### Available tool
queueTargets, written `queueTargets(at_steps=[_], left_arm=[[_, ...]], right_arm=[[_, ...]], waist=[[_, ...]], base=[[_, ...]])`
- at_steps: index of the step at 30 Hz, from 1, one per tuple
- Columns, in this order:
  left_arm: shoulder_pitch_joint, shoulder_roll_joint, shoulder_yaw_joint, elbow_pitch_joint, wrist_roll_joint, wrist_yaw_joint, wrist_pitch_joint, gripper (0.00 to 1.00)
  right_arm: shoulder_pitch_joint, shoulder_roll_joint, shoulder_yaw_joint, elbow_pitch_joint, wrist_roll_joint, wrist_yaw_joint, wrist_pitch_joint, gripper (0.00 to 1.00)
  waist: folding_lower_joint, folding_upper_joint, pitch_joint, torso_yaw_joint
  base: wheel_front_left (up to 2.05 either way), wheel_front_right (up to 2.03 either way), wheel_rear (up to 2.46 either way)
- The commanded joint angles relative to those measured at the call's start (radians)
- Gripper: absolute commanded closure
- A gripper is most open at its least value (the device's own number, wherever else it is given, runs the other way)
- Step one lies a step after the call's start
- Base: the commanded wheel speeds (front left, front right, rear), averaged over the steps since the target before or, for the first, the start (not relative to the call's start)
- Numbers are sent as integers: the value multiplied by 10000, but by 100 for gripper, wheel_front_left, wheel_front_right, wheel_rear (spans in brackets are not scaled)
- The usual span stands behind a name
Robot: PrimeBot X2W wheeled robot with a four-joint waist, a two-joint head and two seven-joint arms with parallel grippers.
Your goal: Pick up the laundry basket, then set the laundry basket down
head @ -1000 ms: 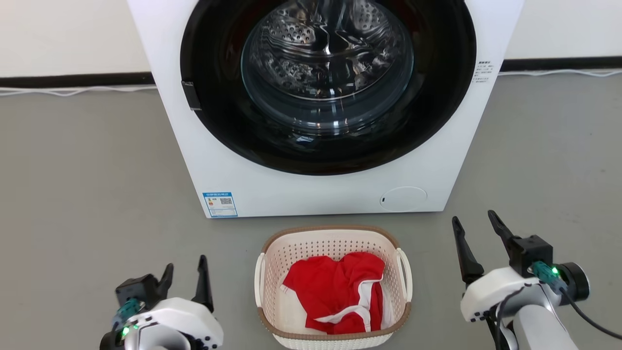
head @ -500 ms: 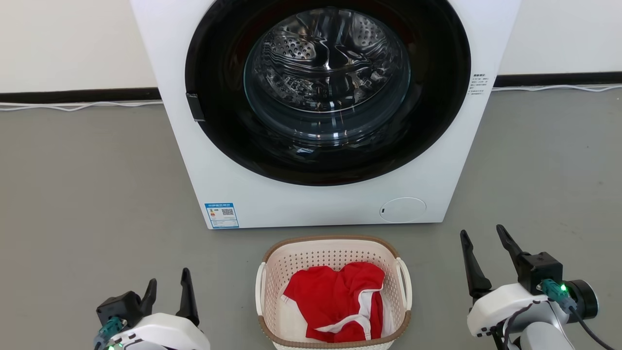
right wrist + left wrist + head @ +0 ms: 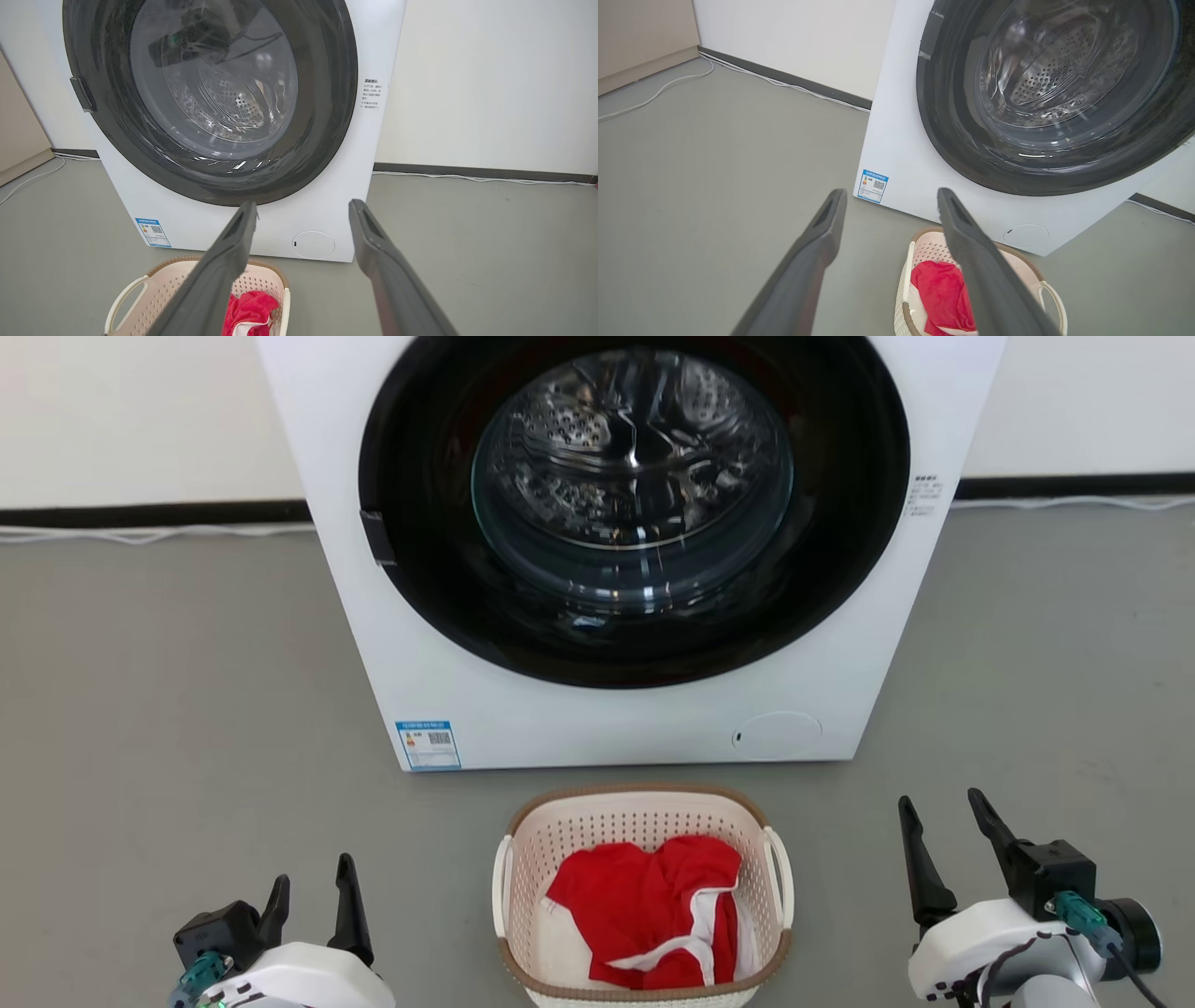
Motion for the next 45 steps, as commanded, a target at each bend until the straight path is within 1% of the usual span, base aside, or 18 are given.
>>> queueTargets(at_steps=[1, 9, 10, 16, 18, 21, 26, 45], left_arm=[[-324, 137, 326, -287, 138, 25, -61, 0], [-472, 137, 241, -226, 137, -55, -61, 0], [-6, -8, -22, 27, 54, -30, 1, 100], [393, -112, -16, 551, -1, -34, 24, 100], [354, -106, 34, 503, -291, -73, 139, 100], [356, -100, 52, 408, -595, -112, 229, 100], [358, -90, 67, 258, -1099, -178, 359, 100], [308, -52, 176, -283, -3001, -425, 903, 100]], right_arm=[[-299, -6, 211, -265, 115, 62, -109, 0], [-565, -6, 147, -167, -9, 62, -109, 0], [-48, 4, -70, 65, 63, -2, 2, 100], [436, 101, -72, 580, 108, -9, 65, 100], [376, 99, -145, 568, 472, -8, 216, 100], [387, 96, -146, 483, 885, -6, 316, 100], [428, 92, -94, 317, 1570, -3, 422, 100], [480, 75, -23, -232, 4108, 8, 919, 100]], waist=[[0, -1, 90, -19], [0, -1, 152, 7], [1, -1, 152, 5], [0, -1, 154, 5], [5, -1, 155, 3], [23, -1, 141, 0], [2, -1, 164, -3], [1, -1, 196, -14]], base=[[0, 0, 0], [0, 0, 0], [0, 0, 0], [0, 0, 0], [0, 0, 0], [0, 0, 0], [0, 0, 0], [0, 0, 0]])
